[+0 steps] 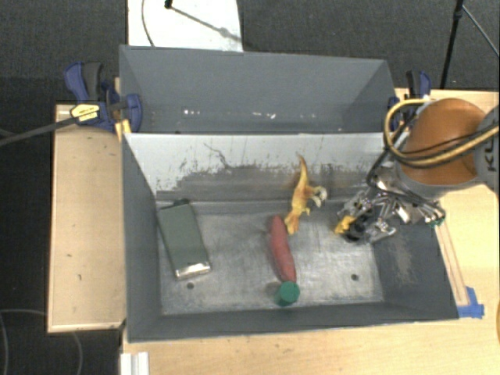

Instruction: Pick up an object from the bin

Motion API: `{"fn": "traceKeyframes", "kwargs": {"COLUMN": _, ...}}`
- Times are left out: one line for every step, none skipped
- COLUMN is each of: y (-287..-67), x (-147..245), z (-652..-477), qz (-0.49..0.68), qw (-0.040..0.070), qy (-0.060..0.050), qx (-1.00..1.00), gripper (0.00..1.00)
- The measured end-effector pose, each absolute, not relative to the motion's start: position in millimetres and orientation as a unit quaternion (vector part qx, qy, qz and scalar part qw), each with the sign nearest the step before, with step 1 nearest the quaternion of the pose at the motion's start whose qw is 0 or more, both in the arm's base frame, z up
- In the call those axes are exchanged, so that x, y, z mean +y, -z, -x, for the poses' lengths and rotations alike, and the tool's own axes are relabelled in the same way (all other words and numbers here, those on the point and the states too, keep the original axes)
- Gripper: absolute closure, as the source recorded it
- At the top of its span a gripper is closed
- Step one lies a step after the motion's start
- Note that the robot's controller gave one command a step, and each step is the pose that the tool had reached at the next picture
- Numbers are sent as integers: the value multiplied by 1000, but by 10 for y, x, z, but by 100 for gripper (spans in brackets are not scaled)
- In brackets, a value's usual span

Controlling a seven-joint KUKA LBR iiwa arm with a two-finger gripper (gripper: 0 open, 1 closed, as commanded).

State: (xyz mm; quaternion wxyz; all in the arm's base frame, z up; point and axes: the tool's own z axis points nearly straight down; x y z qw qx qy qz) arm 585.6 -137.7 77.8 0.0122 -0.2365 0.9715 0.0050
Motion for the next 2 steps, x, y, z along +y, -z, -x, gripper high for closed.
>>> {"fn": "traceKeyframes", "kwargs": {"y": -778, "x": -1377, "z": -5856, "qz": 237, "qw": 12, "qy": -5, "qx": 972, "gripper": 100}}
{"fn": "traceKeyframes", "kwargs": {"y": -778, "x": -1378, "z": -5856, "qz": 237, "qw": 12, "qy": -5, "qx": 972, "gripper": 100}}
